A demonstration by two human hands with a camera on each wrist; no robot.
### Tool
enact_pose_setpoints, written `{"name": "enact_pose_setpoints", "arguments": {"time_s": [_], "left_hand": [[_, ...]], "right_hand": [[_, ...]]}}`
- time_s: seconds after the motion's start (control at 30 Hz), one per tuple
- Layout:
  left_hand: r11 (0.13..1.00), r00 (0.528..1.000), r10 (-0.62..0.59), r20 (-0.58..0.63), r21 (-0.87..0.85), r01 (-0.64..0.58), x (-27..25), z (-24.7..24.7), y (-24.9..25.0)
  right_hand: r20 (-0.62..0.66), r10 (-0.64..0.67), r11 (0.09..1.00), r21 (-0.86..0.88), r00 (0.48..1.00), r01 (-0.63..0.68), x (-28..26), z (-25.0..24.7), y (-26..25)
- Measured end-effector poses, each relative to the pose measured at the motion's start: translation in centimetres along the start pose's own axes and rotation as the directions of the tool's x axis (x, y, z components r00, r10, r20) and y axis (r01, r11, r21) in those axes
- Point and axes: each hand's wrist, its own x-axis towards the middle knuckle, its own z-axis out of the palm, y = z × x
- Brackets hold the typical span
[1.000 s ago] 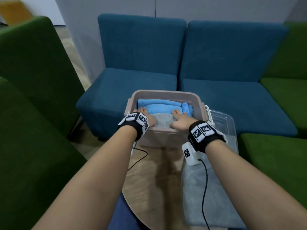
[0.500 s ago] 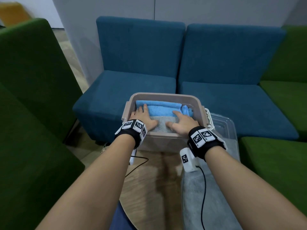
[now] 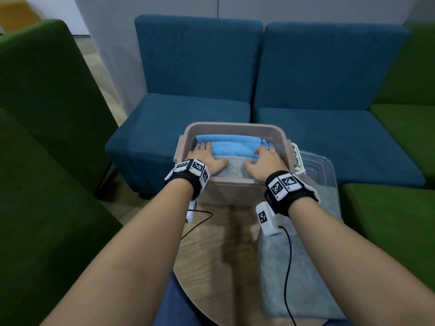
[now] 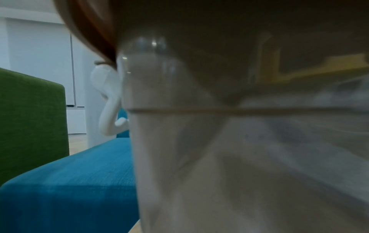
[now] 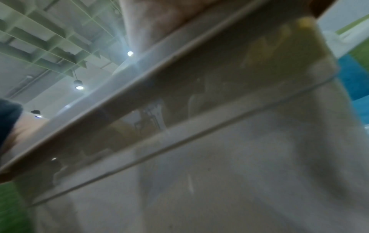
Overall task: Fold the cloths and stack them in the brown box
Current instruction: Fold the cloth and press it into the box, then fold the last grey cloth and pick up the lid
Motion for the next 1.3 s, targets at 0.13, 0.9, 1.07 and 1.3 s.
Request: {"name": "enact_pose_setpoints", "arguments": {"time_s": [0.13,0.9,1.07,1.3], "left_hand": [[1.000,1.000,-0.008,-0.019,-0.012,0.008,0.5,0.4,0.0],[0.992,0.958,0.122,-0.260,0.046,-0.114,-2.8,1.1,-0.3],[0.994,0.937,0.105,-0.334,0.043,-0.096,-3.0,1.0,0.1],[0.996,0.913,0.091,-0.397,0.035,-0.084,-3.7,0.8,0.3]], "right_hand": [[-0.072,-0.221,0.975,-0.056,0.973,0.217,0.0,-0.1,0.1],[0.123,-0.073,0.996,-0.043,0.990,0.079,0.3,-0.8,-0.5],[-0.140,-0.038,0.995,0.084,0.989,0.050,0.3,-0.8,-0.3],[-0.700,-0.217,0.855,0.201,0.681,0.479,-3.9,0.3,2.1]]}}
